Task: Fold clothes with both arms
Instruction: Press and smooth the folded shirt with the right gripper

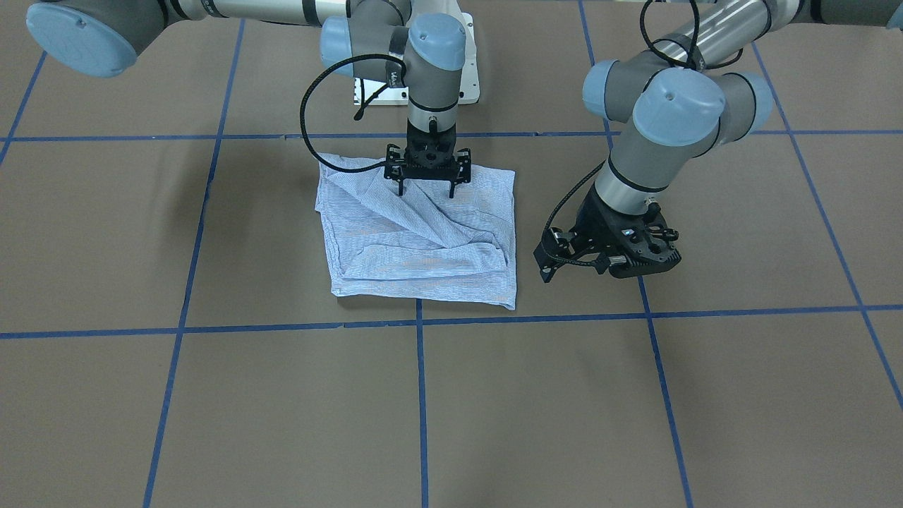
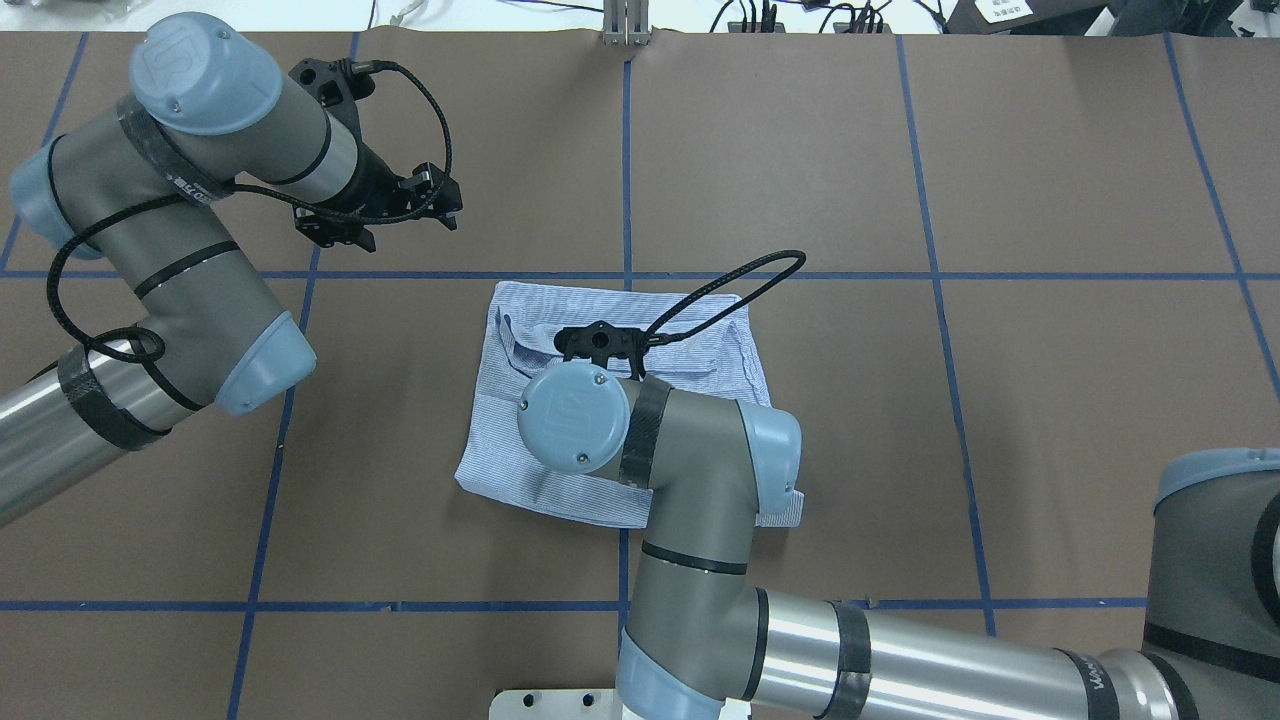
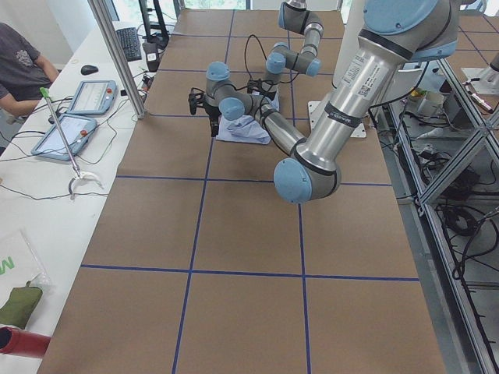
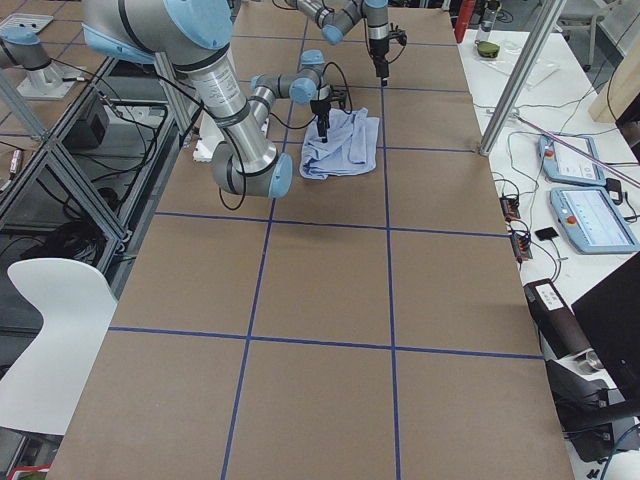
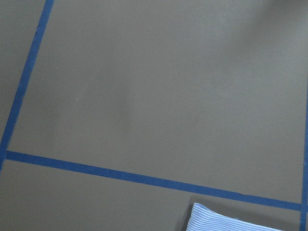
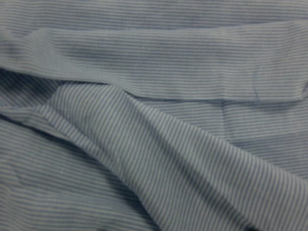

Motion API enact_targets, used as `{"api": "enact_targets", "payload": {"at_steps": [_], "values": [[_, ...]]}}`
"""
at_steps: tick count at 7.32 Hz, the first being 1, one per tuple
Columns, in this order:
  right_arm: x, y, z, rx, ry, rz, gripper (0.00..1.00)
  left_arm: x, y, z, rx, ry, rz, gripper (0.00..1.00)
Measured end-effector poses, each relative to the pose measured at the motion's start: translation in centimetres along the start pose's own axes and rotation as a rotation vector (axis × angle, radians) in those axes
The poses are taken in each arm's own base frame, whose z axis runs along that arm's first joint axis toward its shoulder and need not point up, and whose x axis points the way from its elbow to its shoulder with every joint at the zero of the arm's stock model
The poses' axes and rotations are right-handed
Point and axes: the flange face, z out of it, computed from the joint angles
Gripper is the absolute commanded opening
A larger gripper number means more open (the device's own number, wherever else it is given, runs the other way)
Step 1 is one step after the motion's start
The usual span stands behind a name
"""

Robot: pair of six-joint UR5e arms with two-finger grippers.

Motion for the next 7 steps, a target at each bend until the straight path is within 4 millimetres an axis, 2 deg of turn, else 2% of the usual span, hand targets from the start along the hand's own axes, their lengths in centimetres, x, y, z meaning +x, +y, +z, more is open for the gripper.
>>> {"api": "enact_targets", "payload": {"at_steps": [3,5,7], "values": [[3.4,-4.7,0.7,0.028,0.036,-0.054,0.98,0.9,0.1,-0.4,0.001,0.012,0.001,1.0],[4.5,-6.5,0.4,0.025,0.037,-0.078,0.8,1.5,0.0,-0.7,0.003,0.019,0.001,1.0],[4.9,-7.5,0.2,0.027,0.034,-0.104,0.76,1.5,0.0,-0.7,0.003,0.02,0.002,1.0]]}}
